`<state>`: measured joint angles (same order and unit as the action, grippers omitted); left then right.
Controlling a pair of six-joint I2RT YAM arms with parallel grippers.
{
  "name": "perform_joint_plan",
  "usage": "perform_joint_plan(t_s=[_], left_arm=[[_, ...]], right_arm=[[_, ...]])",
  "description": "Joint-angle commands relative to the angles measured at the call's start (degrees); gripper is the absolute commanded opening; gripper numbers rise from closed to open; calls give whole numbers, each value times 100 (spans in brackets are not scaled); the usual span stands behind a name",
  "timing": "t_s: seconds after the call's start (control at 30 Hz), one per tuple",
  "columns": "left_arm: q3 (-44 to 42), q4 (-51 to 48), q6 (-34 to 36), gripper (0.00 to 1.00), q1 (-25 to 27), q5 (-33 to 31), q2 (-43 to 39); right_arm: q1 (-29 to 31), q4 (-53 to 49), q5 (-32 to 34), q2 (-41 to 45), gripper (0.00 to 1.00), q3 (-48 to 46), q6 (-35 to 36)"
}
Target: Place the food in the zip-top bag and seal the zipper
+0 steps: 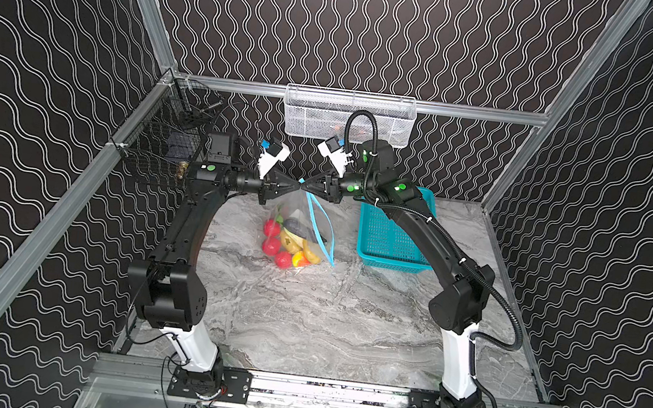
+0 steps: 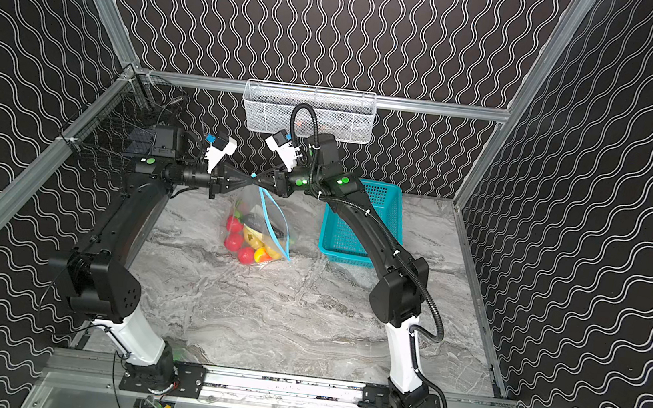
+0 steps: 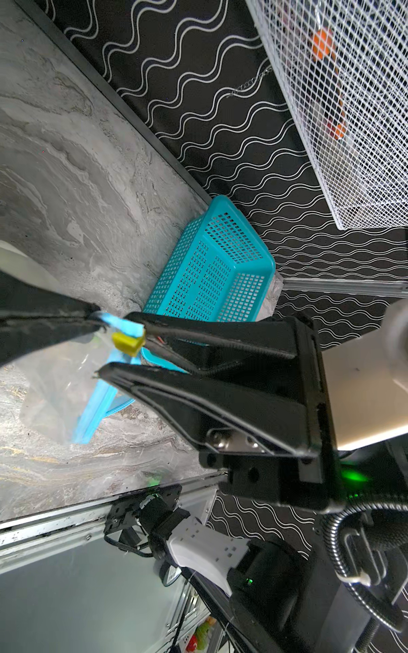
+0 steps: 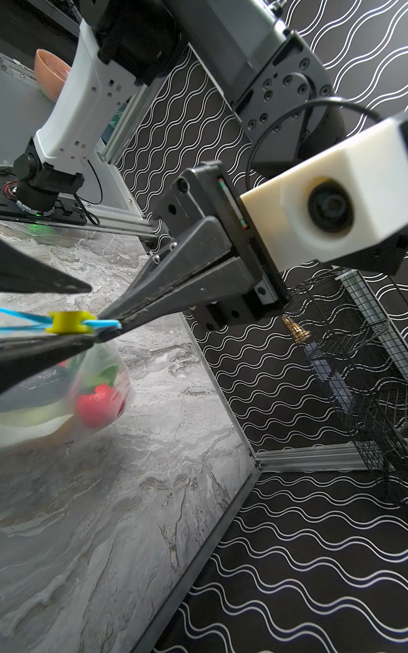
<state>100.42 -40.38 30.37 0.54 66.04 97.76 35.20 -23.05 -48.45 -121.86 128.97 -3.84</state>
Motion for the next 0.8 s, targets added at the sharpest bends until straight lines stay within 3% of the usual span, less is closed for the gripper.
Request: perform_joint_plan(t_s=[0.0,0.3,0.77], left_arm=[[-2,136,-40,0,-1,70,-38],[-75,335,-290,0,5,93,-97],[62,773,-1374,0,1,-238,89]], right_arm=[[13,196,45,80,22,-25,58],[13,247,202,134,13,-156,41],[13,-12,594,163,11,-182,58]])
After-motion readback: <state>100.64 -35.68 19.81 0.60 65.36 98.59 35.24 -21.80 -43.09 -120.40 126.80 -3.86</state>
